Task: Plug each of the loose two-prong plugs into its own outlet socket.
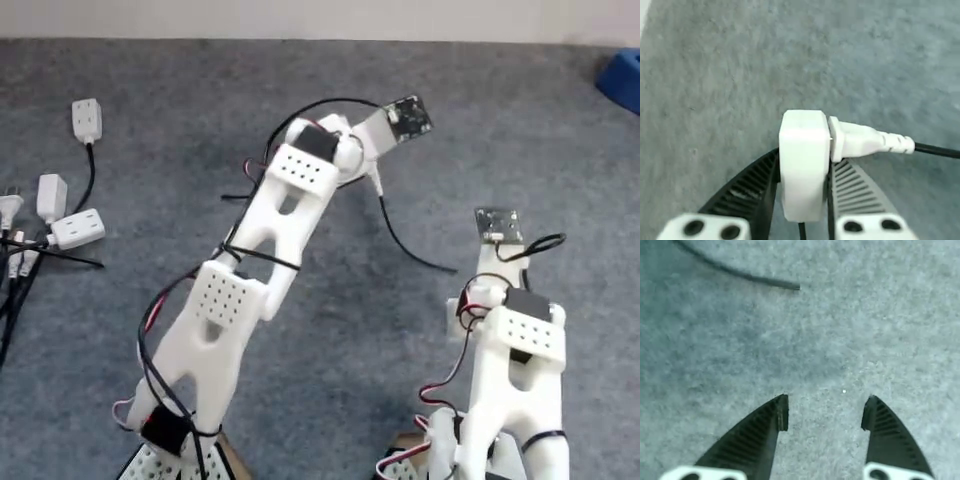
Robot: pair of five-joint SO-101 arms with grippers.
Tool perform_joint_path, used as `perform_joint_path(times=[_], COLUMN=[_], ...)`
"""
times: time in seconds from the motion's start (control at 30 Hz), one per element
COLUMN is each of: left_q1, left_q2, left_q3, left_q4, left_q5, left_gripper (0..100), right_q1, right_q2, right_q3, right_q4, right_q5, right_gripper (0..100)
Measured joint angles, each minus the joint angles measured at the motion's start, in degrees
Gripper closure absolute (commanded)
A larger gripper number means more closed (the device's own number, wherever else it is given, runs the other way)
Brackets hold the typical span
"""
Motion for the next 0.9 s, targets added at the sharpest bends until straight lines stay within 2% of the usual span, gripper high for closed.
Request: perform_joint_path(times=[0.13,0.2,0.5,0.67,0.77,0.9], left_q1=[-0.35,-0.79,-9.58,-20.4,-30.15,-44.48], left_q2=[7.74,9.23,8.26,3.52,0.79,-1.76], left_q3=[-10.73,-13.36,-18.02,-22.15,-23.91,-24.53], left_q4=[-0.26,-0.09,8.88,14.33,17.41,25.14], left_q5=[0.0,0.0,0.0,2.73,7.74,15.03], left_gripper=[80,77,77,77,77,77], right_q1=[-0.35,-1.32,-1.32,-1.41,-2.02,-7.12], right_q2=[0.0,0.0,-0.35,-0.35,-0.35,-0.35], right_q3=[0.53,0.53,0.62,0.62,0.62,-0.35], right_q4=[-0.09,-0.09,-0.09,-0.09,1.05,6.15], right_q5=[0.0,0.0,0.0,0.0,0.0,0.0], right_gripper=[76.0,76.0,76.0,76.0,76.0,76.0])
